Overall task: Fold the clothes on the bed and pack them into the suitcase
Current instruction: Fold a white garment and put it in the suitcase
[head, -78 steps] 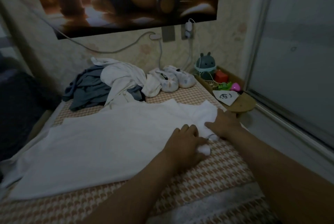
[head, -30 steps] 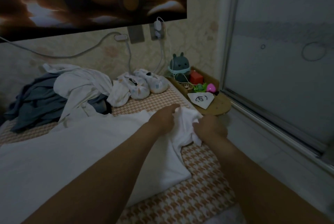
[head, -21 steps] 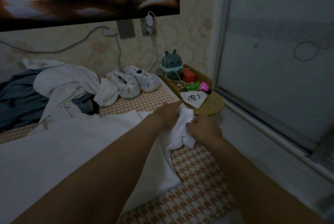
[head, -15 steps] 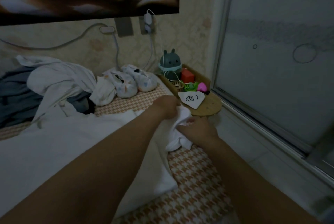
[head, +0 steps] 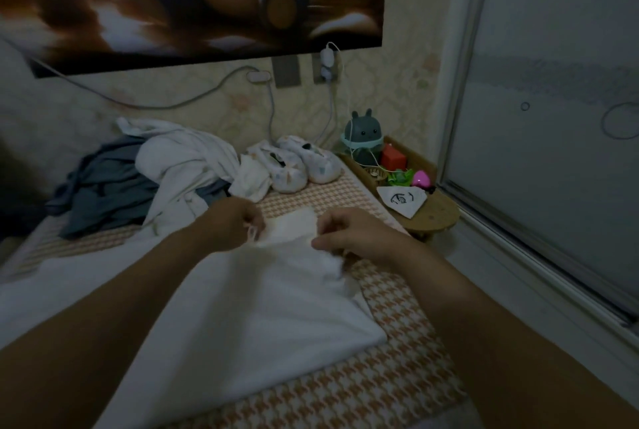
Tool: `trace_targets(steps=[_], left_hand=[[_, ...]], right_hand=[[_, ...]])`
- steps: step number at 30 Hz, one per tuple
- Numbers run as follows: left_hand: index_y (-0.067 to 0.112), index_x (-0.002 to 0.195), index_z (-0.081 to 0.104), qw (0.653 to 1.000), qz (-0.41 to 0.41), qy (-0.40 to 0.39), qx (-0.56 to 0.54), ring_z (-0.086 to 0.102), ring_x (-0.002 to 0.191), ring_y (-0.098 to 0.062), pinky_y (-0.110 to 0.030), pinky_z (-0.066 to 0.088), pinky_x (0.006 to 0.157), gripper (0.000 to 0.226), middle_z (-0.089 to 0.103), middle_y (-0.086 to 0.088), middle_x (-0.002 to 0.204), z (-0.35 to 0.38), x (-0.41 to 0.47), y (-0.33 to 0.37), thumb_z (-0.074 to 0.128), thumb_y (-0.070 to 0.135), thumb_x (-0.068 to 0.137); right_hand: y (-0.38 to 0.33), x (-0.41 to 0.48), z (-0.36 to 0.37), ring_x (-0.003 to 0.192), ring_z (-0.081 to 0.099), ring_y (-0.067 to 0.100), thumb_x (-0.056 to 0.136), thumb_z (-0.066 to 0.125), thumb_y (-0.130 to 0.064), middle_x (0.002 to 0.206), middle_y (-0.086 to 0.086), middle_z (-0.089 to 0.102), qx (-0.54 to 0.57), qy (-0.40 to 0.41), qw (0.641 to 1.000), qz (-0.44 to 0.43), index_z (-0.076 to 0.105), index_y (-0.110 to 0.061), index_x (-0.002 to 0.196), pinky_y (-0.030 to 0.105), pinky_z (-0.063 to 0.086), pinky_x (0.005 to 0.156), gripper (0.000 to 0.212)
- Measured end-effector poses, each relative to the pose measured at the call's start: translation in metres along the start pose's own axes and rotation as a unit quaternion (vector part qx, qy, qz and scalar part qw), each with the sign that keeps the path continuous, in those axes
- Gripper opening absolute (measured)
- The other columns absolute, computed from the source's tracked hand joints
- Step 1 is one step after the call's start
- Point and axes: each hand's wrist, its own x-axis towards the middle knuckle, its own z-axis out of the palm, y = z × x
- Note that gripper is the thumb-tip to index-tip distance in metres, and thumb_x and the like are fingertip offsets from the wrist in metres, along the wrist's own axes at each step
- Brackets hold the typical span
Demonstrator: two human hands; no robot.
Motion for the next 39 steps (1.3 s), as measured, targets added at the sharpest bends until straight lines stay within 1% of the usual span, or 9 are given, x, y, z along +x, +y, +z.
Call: trace_targets(steps=[4,7,10,17,22,25,30,34,39], left_hand=[[0.032,0.067,0.065,0.981,-0.110,-0.083,0.136,0.057,0.100,-0.016,-0.027,0.046,0.090,0.042,0.062,0.004,0.106,0.010,-0.043,-0.031,0.047,-0.005,0.079],[0.025,0.096,0.062,0.998,-0.060,0.013,0.008,0.054,0.106,-0.018,-0.023,0.038,0.086,0.028,0.060,0.001,0.111,0.026,-0.053,-0.013,0.051,0.004,0.082],[0.034,0.120,0.058,0.997,0.011,-0.073,-0.027,0.041,0.116,-0.010,-0.027,0.032,0.099,0.051,0.049,0.009,0.124,0.044,-0.051,0.003,0.059,0.027,0.069],[0.015,0.109,0.057,0.981,-0.103,-0.048,0.158,0.050,0.103,-0.029,-0.040,0.043,0.095,0.026,0.049,-0.008,0.115,0.067,-0.050,-0.005,0.041,0.032,0.097],[0.018,0.107,0.054,0.986,-0.165,-0.006,-0.032,0.052,0.089,-0.024,-0.027,0.046,0.068,0.014,0.047,-0.007,0.105,0.062,-0.054,-0.013,0.051,0.014,0.094],[0.021,0.099,0.061,0.984,-0.143,0.068,-0.076,0.057,0.096,-0.022,-0.023,0.041,0.071,0.031,0.054,-0.006,0.104,0.052,-0.055,-0.022,0.047,-0.004,0.088],[0.024,0.122,0.060,0.995,-0.097,0.019,-0.010,0.051,0.102,-0.023,-0.020,0.036,0.081,0.045,0.043,-0.005,0.106,0.053,-0.061,-0.044,0.050,-0.004,0.088],[0.019,0.099,0.070,0.984,-0.070,0.158,-0.040,0.052,0.092,-0.017,-0.017,0.038,0.077,0.041,0.052,-0.002,0.101,0.059,-0.055,-0.049,0.063,-0.011,0.072],[0.012,0.093,0.073,0.974,0.007,0.224,0.031,0.057,0.107,-0.029,-0.031,0.041,0.090,0.030,0.063,-0.012,0.118,0.062,-0.040,-0.022,0.051,0.004,0.076]], right_hand=[[-0.003,0.003,0.023,0.068,0.064,0.023,0.090,0.065,-0.014,0.094,0.011,0.069,0.089,0.018,0.995,0.045,0.067,-0.008,0.095,0.035,0.054,0.058,0.008],[0.013,0.013,0.028,0.074,0.064,0.013,0.086,0.068,-0.022,0.089,-0.002,0.070,-0.129,0.058,0.988,0.060,0.074,-0.018,0.091,0.027,0.053,0.063,0.009],[0.020,0.010,0.036,0.089,0.061,0.001,0.081,0.070,-0.021,0.097,-0.013,0.070,-0.267,-0.074,0.959,0.064,0.078,-0.025,0.098,0.015,0.048,0.076,0.019],[0.020,0.003,0.049,0.073,0.055,-0.001,0.080,0.069,-0.013,0.077,-0.021,0.059,-0.346,-0.193,0.916,0.069,0.075,-0.030,0.103,0.017,0.045,0.071,0.030],[0.041,0.018,0.056,0.111,0.053,0.016,0.084,0.060,-0.023,0.120,-0.001,0.060,-0.445,0.059,0.888,-0.100,0.071,-0.025,0.111,0.033,0.042,0.101,0.030],[0.043,0.033,0.060,0.143,0.022,0.021,0.086,0.056,-0.020,0.157,0.002,0.025,-0.500,0.052,0.854,-0.134,0.042,-0.026,0.144,0.039,0.013,0.119,0.060],[0.045,0.076,0.066,0.148,-0.010,0.016,0.089,0.050,-0.026,0.160,-0.004,-0.018,-0.581,-0.087,0.809,-0.012,-0.010,-0.028,0.154,0.044,-0.005,0.120,0.088],[0.054,0.104,0.064,0.149,0.003,0.021,0.099,0.029,-0.038,0.163,0.000,-0.005,-0.548,-0.037,0.831,0.085,-0.001,-0.022,0.155,0.046,0.002,0.120,0.065],[0.063,0.117,0.071,0.147,0.005,0.030,0.095,0.021,-0.058,0.161,0.011,0.002,-0.566,0.053,0.823,0.013,0.012,-0.023,0.154,0.048,0.002,0.119,0.070]])
